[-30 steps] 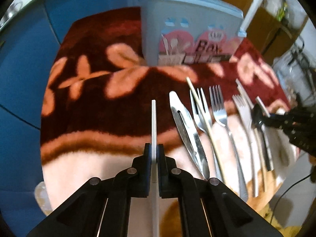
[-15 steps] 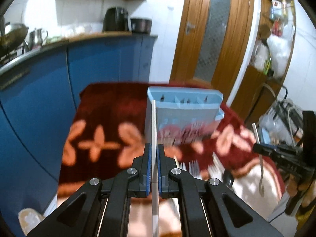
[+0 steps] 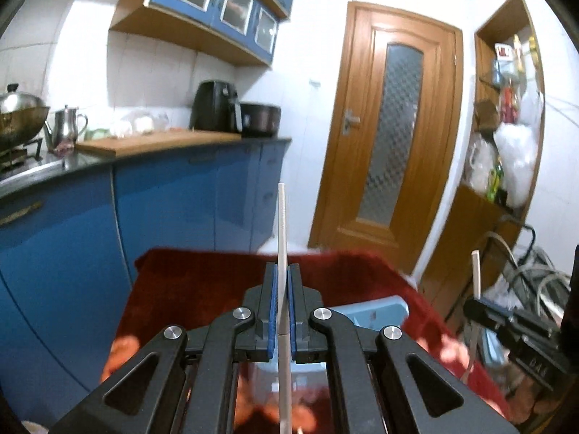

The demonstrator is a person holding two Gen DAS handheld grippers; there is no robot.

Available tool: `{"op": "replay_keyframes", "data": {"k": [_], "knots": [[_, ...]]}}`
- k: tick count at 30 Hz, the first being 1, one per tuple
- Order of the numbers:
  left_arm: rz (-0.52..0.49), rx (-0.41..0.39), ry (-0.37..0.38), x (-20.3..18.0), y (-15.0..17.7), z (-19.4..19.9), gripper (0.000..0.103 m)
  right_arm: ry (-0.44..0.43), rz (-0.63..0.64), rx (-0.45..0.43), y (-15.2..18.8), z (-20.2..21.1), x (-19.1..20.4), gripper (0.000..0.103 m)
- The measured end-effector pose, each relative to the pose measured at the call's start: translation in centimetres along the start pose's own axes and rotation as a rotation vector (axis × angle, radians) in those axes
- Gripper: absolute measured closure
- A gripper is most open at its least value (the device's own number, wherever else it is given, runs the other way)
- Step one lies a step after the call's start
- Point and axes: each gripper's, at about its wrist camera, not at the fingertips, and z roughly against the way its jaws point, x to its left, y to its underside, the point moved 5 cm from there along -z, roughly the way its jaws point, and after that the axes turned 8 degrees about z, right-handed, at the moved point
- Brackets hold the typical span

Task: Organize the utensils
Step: 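Lift the spoon and chopstick and carry both over the blue holder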

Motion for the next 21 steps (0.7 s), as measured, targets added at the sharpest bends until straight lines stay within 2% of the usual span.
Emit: {"op": "replay_keyframes", "data": {"k": [5, 10, 15, 21], "knots": [[0.032, -0.096, -0.004, 0.2, -1.8, -1.0, 0.098, 0.008, 0.009, -0.044, -1.8, -2.3, -0.4, 0.095], [0.019, -0.157, -0.043, 0.2, -2.3, -3.3, 0.098, 0.015, 0.015, -0.110, -2.9, -4.3, -0.4, 0.095], [0.018, -0.188, -0.042, 0.5, -0.6, -4.7, 0.098, 0.046, 0.024, -0.155, -3.0, -6.2, -1.3, 0.095], [0.019, -0.183, -0.034, 1.3, 1.5, -5.9, 0.098, 0.044, 0.042, -0.158, -1.7, -8.7, -1.9, 0.095]]}}
